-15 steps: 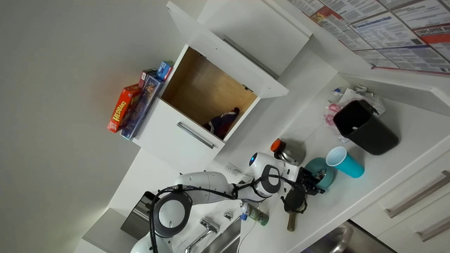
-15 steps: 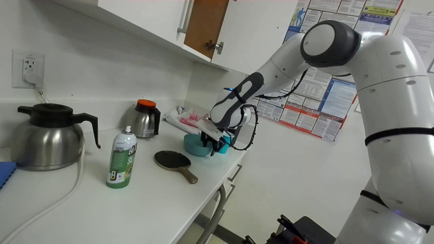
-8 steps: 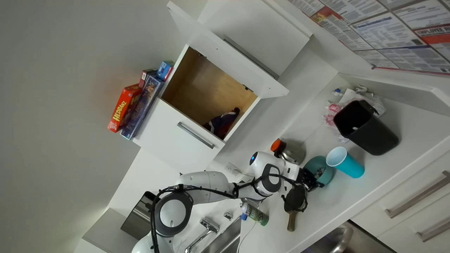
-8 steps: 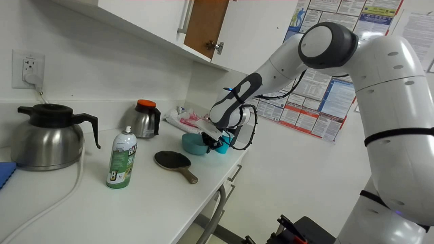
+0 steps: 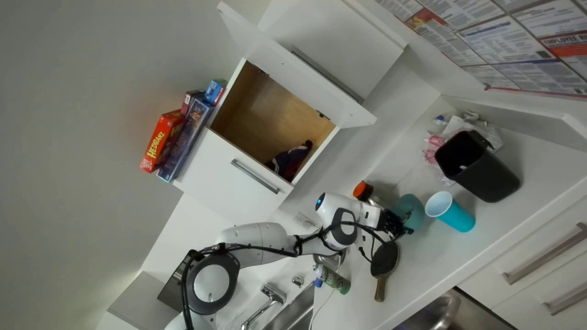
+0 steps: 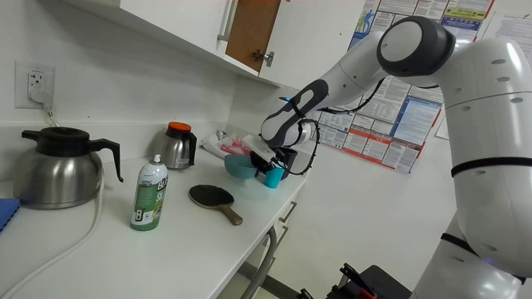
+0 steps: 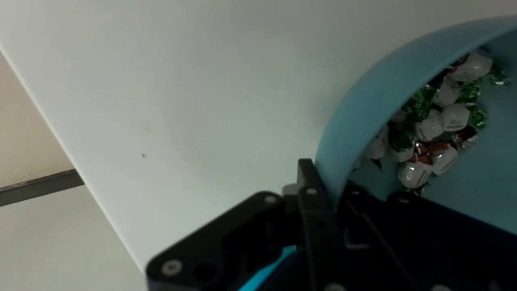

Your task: Put the green bowl in the open upper cabinet

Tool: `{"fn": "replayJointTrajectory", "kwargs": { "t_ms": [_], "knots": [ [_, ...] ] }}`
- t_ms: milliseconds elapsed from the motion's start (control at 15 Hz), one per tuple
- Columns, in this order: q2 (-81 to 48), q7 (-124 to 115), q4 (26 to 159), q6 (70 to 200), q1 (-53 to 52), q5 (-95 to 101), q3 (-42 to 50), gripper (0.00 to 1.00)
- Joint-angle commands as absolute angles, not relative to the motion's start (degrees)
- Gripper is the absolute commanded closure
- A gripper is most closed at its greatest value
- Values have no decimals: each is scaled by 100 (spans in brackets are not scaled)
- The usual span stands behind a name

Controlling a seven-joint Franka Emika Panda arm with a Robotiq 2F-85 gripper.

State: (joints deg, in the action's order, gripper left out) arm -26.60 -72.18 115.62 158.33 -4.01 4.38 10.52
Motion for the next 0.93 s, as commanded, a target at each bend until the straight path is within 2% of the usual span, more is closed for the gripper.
{"fn": "replayJointTrajectory", "kwargs": {
  "t_ms": [0, 400, 867],
  "knots": [
    [-1654, -7090, 12227, 15846, -510, 444, 1218, 99],
    [-192, -7226, 12843, 15531, -419, 1207, 1284, 99],
    [986, -6949, 12967, 15413, 133, 1221, 709, 99]
  ]
}}
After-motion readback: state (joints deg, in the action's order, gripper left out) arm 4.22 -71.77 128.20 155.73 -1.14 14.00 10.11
